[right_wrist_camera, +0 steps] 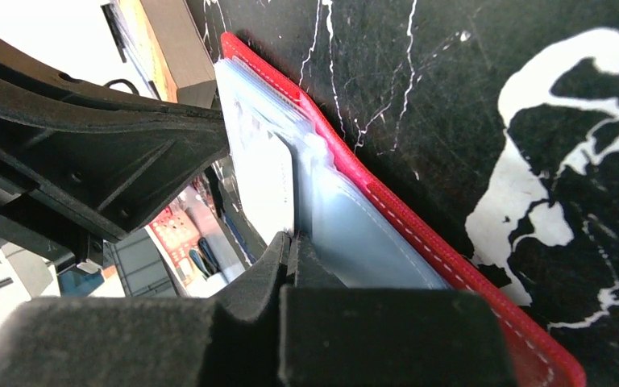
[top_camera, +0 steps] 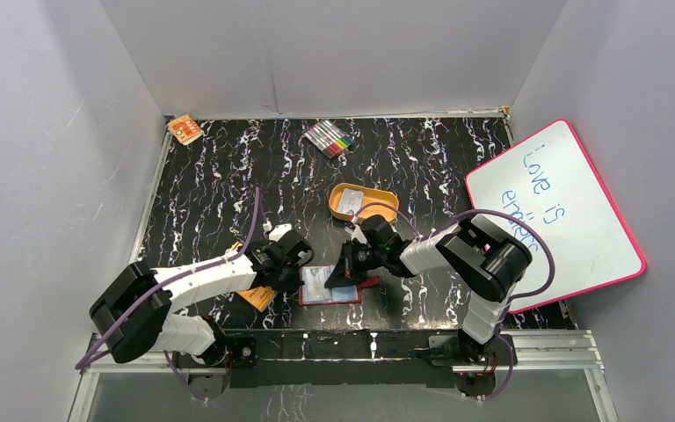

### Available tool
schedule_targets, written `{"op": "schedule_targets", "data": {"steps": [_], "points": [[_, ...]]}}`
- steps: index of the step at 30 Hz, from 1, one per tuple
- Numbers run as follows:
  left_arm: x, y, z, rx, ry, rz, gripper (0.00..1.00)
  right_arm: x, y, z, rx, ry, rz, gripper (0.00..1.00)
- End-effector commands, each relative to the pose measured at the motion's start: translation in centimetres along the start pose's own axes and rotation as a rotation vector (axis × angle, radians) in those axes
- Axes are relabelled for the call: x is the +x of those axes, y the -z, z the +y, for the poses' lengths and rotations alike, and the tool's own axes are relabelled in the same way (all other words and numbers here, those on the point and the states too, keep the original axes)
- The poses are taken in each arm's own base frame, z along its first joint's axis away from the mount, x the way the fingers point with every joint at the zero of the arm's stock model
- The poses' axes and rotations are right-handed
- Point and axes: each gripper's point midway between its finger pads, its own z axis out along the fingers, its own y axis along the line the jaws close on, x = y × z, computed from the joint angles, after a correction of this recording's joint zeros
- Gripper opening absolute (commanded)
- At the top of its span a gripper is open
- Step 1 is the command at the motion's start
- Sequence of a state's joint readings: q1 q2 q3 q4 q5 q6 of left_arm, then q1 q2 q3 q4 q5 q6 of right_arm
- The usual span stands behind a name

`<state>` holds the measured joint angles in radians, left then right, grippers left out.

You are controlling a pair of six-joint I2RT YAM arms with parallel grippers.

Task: Put the credit cards into the card holder
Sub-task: Insert the credit card into the card holder.

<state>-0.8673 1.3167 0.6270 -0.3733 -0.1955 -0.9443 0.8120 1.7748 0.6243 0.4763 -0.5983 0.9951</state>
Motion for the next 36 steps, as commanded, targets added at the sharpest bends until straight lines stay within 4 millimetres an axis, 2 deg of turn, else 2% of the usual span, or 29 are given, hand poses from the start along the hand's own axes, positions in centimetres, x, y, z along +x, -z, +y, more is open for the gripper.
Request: {"op": "schedule_targets", "data": {"steps": [1,5,11,12,19,24,28,33,36], "points": [[2.3,-0.9,1.3,-0.026,0.013,0.077,0.03,-0.1,-0.6,-0.4,0.017,-0.055,-0.056,0.00],[2.5,-0.9,1.2,-0.014,0.022,0.080,0.02,-0.2,-0.5,-0.5,0.025,-0.080,-0.095,0.00],[2.4,-0.8,1.2,-0.013,0.022,0.074,0.02,-0.1,-0.4,0.6,0.005,-0.052,-0.097,0.00],[2.3,-0.7,1.3,-0.015,0.022,0.070,0.02,-0.1,-0.3,0.8,0.009,-0.046,-0.099,0.03],[1.5,-0.1,1.6,-0.032,0.015,0.033,0.04,-0.3,1.8,1.9,0.076,0.006,-0.120,0.40],[1.1,0.2,1.6,-0.030,0.016,0.019,0.04,-0.4,3.3,3.0,0.121,0.045,-0.128,0.54],[0.7,0.7,1.4,-0.021,0.018,0.005,0.05,-0.8,5.8,3.2,0.231,0.102,-0.176,0.60],[-0.3,2.3,0.7,0.014,0.024,-0.029,0.09,-1.2,11.7,0.5,0.477,0.151,-0.313,0.67],[-1.3,3.6,-0.1,0.053,0.027,-0.061,0.19,-1.0,13.1,-1.1,0.516,0.145,-0.330,0.71]]}}
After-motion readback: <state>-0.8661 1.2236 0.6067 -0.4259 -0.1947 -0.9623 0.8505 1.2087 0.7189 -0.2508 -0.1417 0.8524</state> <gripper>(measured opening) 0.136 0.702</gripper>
